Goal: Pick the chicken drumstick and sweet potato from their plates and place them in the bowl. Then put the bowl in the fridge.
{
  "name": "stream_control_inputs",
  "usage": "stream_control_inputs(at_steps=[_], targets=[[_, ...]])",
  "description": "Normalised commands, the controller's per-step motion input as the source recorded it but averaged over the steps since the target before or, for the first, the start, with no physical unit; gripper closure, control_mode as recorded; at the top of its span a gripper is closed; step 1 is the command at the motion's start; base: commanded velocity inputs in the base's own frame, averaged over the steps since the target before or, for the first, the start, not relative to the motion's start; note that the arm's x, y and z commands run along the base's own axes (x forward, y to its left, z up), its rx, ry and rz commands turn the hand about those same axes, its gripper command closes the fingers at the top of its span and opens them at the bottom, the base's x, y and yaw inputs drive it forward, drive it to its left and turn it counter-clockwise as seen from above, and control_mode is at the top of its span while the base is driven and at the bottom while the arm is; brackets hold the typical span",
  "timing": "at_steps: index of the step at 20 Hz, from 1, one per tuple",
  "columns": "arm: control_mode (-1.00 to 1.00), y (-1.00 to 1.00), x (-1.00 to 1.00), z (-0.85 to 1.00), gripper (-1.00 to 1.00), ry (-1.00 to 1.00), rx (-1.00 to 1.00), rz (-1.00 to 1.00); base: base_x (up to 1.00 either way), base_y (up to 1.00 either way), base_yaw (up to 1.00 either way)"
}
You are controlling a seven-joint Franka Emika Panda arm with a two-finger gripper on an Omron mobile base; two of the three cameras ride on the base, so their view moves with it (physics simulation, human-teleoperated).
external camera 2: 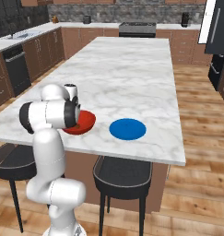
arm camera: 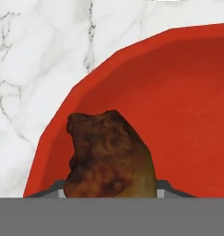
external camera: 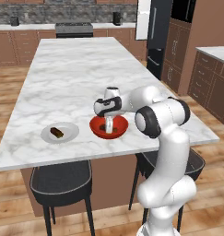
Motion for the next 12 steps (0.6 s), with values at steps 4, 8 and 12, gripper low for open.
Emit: stream_control_inputs(at_steps=[4, 8, 12], targets=[[-1.00, 0.05, 0.01, -0.06, -1.00, 0.09, 0.00, 0.07, 0.00, 0.00, 0.00], [-1.00, 0.03, 0.00, 0.02, -1.00, 0.10, 0.00, 0.04, 0.00, 0.00, 0.00], [-1.00, 0.01, 0.00, 0.34, -1.00, 0.06, 0.00, 0.03, 0.00, 0.00, 0.00]])
